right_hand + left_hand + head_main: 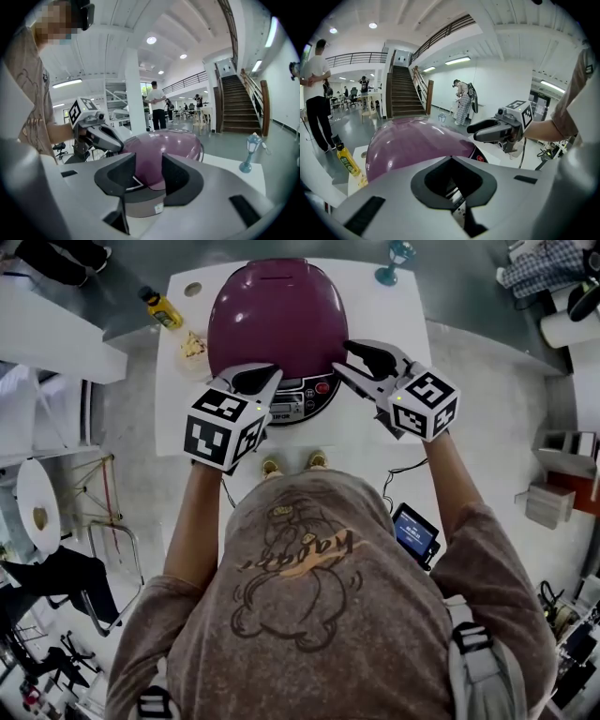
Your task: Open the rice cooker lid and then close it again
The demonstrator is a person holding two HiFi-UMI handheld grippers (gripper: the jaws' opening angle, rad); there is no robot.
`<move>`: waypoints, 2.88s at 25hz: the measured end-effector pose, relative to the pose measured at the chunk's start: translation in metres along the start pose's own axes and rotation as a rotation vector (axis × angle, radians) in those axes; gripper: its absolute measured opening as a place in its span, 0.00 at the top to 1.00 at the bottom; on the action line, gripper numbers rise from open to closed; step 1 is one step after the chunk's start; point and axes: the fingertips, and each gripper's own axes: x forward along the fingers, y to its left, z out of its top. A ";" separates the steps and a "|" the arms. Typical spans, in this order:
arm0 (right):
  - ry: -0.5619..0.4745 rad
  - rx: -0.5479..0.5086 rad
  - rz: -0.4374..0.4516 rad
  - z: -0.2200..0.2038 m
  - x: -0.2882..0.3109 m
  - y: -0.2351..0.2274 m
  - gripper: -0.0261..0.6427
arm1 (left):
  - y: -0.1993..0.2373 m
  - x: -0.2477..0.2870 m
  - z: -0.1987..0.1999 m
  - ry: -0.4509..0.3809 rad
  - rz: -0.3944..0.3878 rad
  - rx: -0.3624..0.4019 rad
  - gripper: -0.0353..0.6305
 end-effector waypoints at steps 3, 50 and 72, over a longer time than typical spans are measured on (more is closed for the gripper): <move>-0.058 0.085 -0.057 0.006 -0.012 -0.004 0.72 | -0.002 -0.001 0.000 -0.016 -0.053 0.022 0.92; -0.253 0.040 -0.150 -0.070 -0.166 0.193 0.84 | -0.158 -0.152 -0.075 -0.489 0.167 -0.003 0.92; -0.294 0.073 -0.347 -0.106 -0.175 0.178 0.96 | -0.153 -0.152 -0.129 -0.548 0.282 -0.059 0.92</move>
